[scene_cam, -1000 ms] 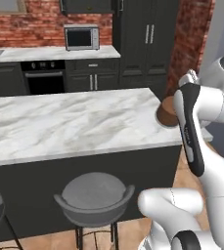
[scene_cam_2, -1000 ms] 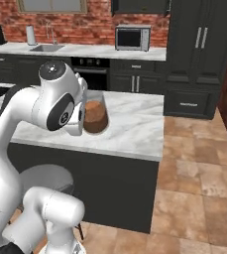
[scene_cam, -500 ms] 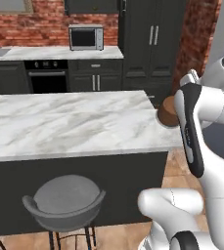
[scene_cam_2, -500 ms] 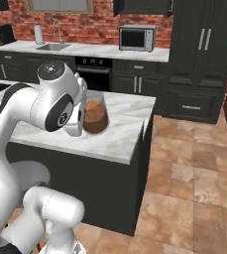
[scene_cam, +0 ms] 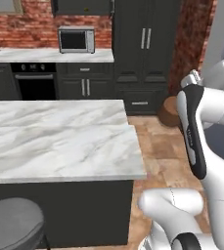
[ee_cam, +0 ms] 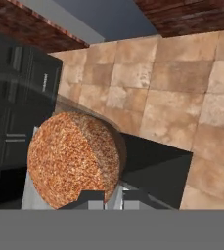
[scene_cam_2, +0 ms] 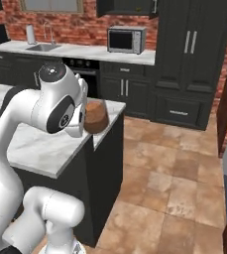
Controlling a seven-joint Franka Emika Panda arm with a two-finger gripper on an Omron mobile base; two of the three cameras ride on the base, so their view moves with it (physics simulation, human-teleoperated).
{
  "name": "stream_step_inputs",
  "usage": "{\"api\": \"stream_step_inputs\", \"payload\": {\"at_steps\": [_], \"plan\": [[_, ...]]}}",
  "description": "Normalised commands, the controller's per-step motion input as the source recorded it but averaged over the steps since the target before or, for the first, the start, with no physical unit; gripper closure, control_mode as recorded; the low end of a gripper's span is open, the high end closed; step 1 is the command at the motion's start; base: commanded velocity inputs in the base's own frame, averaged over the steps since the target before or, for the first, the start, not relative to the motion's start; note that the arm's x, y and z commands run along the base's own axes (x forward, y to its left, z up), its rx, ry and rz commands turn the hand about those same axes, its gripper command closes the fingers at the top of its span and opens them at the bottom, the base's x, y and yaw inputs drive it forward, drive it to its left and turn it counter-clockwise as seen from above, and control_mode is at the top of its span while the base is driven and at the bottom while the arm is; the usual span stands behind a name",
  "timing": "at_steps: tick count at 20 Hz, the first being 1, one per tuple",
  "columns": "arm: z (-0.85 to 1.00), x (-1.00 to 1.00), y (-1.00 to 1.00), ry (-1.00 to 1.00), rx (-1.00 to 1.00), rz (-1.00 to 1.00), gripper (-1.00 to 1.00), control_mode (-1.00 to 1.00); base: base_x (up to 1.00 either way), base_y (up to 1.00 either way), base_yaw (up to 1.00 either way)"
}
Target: Pick the jar and jar from the dining table and place them in the open cabinet. Close the cabinet after placing the objects.
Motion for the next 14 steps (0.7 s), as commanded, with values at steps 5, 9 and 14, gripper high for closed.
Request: {"api": "stream_step_inputs", "payload": {"at_steps": [5,9,14], "plan": [[0.00,0.00,0.00,0.00,0.00,0.00,1.00,1.00,0.67,-0.97,0.21],[0.00,0.00,0.00,0.00,0.00,0.00,1.00,1.00,0.58,-1.00,0.20],[0.00,0.00,0.00,0.00,0.00,0.00,1.00,1.00,0.78,-0.84,0.24]]}}
